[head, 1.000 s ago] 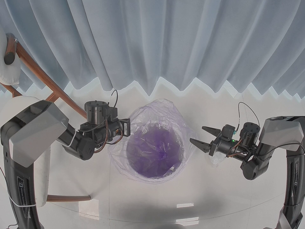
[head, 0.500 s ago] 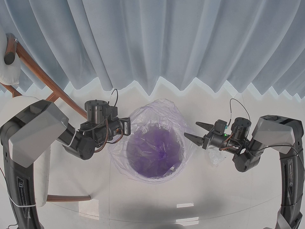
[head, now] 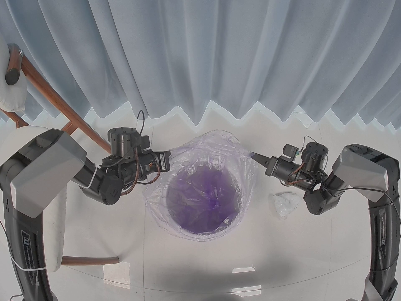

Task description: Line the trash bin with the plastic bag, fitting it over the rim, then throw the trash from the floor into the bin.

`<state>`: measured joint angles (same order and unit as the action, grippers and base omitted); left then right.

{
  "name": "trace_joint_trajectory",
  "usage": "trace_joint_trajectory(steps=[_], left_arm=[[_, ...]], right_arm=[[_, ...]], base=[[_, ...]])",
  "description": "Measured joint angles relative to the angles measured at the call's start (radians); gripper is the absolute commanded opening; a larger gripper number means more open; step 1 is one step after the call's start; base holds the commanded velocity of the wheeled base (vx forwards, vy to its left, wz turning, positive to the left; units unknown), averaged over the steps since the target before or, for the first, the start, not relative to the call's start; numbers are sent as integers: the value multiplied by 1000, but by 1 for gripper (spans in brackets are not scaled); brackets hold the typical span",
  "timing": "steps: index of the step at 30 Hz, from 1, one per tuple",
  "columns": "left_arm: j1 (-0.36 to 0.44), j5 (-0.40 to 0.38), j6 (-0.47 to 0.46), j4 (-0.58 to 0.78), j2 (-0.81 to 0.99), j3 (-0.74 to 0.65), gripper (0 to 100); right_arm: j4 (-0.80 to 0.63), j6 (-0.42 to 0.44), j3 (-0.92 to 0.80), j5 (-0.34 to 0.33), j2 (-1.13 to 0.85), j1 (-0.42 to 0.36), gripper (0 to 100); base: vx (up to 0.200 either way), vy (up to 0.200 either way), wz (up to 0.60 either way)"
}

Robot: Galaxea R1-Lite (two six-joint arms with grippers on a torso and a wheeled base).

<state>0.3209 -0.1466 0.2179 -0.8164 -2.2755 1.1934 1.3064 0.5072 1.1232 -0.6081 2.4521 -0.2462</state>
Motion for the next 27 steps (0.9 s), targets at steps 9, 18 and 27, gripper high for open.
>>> trace_joint_trajectory(steps=[9,18,27], left_arm=[[-34,-52,248,52,-4,23,0],[-57,-52,279,169,30,31,0],[-50,-8,277,176,-16,49,0]], right_arm=[[-175,252,9,37,-48,0,0],[-204,365,12,59,-69,-1,0],[-377,388,58,62,-71,-14,0]], base=[[0,0,0],[0,0,0],[0,0,0]])
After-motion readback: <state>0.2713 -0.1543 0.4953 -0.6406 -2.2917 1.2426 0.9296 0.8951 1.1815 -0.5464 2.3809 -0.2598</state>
